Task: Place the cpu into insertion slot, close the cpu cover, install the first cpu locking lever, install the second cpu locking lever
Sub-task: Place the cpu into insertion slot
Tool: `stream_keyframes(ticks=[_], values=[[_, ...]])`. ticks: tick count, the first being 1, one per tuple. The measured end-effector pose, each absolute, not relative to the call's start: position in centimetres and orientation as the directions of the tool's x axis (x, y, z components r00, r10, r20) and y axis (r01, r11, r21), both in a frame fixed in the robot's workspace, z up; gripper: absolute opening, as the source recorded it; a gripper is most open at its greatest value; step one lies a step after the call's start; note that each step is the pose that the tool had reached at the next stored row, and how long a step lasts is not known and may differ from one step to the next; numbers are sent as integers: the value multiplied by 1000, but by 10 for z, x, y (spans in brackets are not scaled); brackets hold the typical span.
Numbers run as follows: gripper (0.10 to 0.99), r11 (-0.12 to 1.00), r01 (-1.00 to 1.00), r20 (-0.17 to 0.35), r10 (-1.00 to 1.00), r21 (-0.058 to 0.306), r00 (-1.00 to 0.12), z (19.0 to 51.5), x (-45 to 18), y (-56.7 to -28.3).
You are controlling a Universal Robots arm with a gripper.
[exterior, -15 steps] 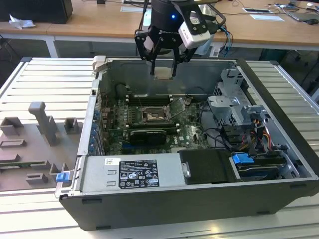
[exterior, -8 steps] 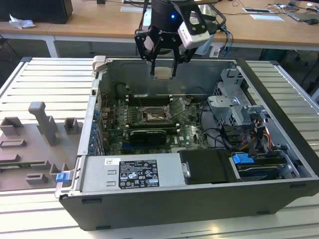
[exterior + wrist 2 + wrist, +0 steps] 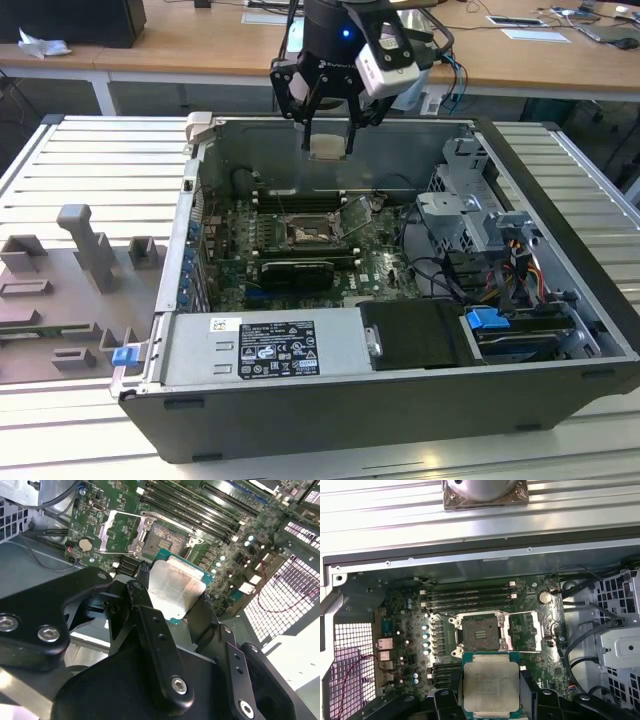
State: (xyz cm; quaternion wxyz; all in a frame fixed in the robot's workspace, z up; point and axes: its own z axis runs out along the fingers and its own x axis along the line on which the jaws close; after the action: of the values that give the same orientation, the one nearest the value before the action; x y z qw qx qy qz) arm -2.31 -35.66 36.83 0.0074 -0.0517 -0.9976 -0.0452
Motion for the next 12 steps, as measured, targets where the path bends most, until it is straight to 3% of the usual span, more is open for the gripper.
stream_keyframes(ticks=[12], values=[[541,985,148,19,147,89,-989,368,-23,-357]])
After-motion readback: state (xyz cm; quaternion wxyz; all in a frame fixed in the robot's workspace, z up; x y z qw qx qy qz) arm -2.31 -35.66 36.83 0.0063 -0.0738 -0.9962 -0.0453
